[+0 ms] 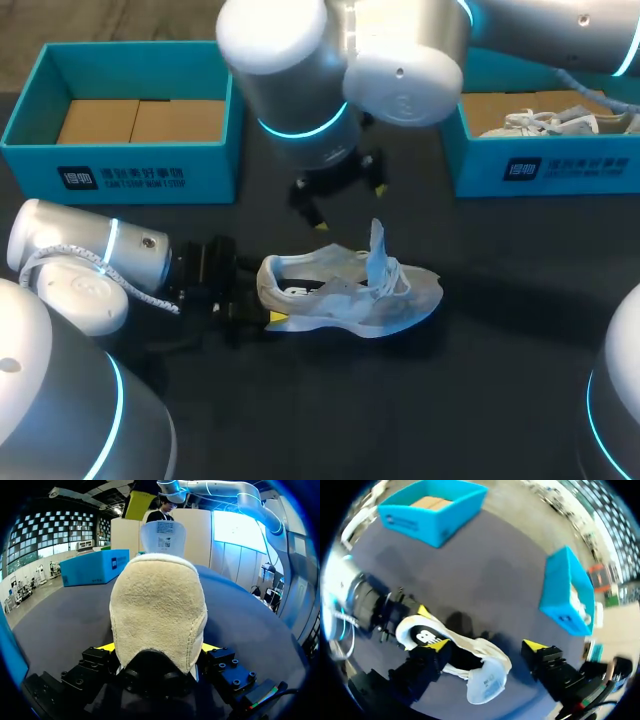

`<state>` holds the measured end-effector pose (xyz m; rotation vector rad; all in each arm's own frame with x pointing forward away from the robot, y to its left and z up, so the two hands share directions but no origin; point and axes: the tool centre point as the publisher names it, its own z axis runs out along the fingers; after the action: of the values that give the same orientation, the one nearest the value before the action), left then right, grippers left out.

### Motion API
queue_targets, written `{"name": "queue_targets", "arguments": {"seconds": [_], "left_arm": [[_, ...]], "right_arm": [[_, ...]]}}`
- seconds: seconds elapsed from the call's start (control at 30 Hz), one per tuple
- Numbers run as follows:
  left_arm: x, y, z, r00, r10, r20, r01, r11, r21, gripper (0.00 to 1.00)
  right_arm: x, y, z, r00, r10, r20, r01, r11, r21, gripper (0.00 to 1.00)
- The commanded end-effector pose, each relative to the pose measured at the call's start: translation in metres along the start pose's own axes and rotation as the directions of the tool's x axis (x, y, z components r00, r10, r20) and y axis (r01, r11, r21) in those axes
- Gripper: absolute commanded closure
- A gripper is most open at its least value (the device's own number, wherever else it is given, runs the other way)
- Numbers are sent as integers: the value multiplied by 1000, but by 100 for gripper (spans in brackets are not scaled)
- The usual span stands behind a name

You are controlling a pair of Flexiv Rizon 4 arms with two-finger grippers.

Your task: Take the shoe out of the shoebox, open the shoe tongue, remove and reinsert the insole, then place the shoe into the shoebox

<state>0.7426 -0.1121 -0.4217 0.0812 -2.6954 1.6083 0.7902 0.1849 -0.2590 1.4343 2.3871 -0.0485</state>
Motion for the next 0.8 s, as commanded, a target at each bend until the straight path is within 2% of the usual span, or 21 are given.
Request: {"name": "queue_targets", "arguments": {"seconds": [0.03, 0.07, 0.1, 0.23, 0.33, 0.7, 0.8], "left_arm": [[-1, 2, -1, 1000, 0, -2, 0, 1000, -4, 100], [-1, 2, -1, 1000, 0, -2, 0, 1000, -4, 100], [-1, 2, -1, 1000, 0, -2, 0, 1000, -4, 100], [-1, 2, -1, 1000, 0, -2, 0, 1000, -4, 100], [-1, 2, -1, 1000, 0, -2, 0, 1000, -4, 100], [-1, 2, -1, 1000, 0, -2, 0, 1000, -4, 100], [-1, 2, -1, 1000, 0, -2, 0, 1000, -4, 100]], "right_arm": [[14, 6, -3, 967, -252, -43, 247, 964, -98, 36], [16, 7, -3, 958, -284, -44, 278, 954, -108, 51], [17, 8, -3, 955, -293, -43, 287, 951, -111, 54], [24, 11, -5, 921, -387, -48, 378, 916, -137, 76], [28, 11, -4, 896, -441, -51, 431, 891, -140, 100], [47, -1, 15, 775, -627, -75, 620, 778, -101, 100], [53, -7, 24, 760, -643, -92, 637, 765, -94, 100]]}}
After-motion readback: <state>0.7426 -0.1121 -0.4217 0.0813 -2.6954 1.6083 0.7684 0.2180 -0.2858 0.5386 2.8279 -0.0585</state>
